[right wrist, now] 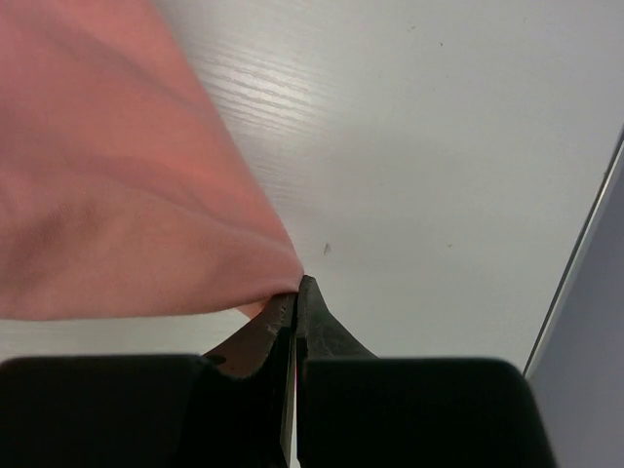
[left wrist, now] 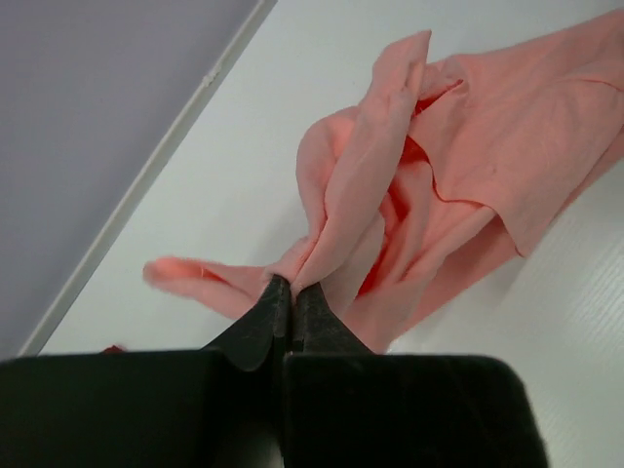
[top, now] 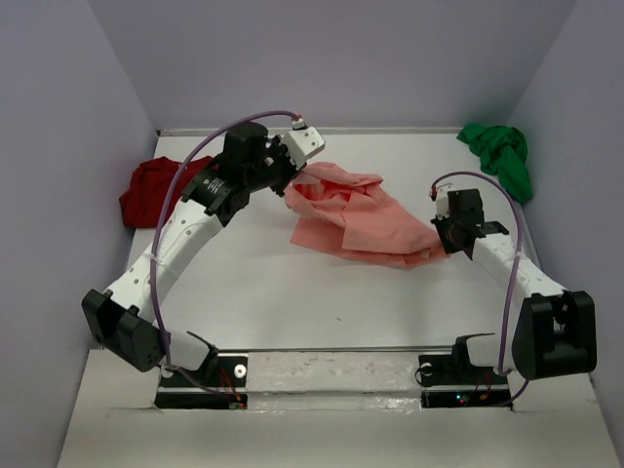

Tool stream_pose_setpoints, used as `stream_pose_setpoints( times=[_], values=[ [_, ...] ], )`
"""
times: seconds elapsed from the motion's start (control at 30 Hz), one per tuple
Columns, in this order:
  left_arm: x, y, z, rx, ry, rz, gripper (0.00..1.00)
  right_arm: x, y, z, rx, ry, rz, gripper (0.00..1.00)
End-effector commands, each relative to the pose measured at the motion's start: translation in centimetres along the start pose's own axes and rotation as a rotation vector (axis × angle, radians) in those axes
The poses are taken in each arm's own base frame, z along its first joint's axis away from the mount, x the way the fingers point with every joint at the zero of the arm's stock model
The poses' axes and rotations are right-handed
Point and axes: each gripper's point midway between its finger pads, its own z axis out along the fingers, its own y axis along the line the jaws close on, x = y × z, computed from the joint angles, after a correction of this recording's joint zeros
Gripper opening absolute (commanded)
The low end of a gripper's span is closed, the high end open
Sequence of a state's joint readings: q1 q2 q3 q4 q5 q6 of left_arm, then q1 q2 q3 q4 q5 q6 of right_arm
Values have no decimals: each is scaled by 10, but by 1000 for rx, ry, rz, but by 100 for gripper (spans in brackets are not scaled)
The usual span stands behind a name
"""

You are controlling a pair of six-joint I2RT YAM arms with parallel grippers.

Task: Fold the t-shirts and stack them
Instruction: Flatten the tshirt out

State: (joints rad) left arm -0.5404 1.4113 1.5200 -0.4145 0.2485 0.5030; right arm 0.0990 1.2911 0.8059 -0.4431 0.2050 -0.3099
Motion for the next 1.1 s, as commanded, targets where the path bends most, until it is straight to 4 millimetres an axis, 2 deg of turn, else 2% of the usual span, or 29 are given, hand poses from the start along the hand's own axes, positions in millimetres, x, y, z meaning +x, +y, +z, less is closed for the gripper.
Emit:
stream_pose_setpoints(
  times=[0.0,0.07,0.27,0.3,0.4,0.47,0.67,0.8,0.83,0.9,0.93,1.0,1.07],
  values=[
    [22,-15,-4,53,23,19,0,-16,-5,-7,8,-40,20,0],
    [34,-14,-5,33,47,20,0,-16,-7,-7,16,-36,20,0],
    [50,12,-28,-68,74,22,0,-22,-18,-7,74,-41,18,0],
    [48,17,-34,-85,61,20,0,-28,-20,-9,73,-57,23,0],
    [59,25,-42,-108,77,2,0,-42,-20,-17,45,-80,20,0],
    [69,27,-43,-113,100,-5,0,-47,-23,-20,50,-85,8,0],
    [103,26,-38,-107,164,-39,0,-85,-41,-33,85,-152,-37,0],
    [124,11,-30,-37,216,-73,0,-87,-36,-15,56,-108,-76,0],
    [126,4,-28,-1,219,-75,0,-82,-32,-2,43,-68,-94,0],
    [136,-3,-28,26,247,-90,0,-83,-31,9,38,-44,-107,0],
    [143,-6,-27,32,265,-89,0,-78,-28,21,31,-10,-122,0],
    [154,-6,-26,17,291,-90,0,-79,-37,31,68,15,-126,0],
    [170,-12,-25,23,324,-103,0,-76,-37,47,79,52,-142,0]
  ],
)
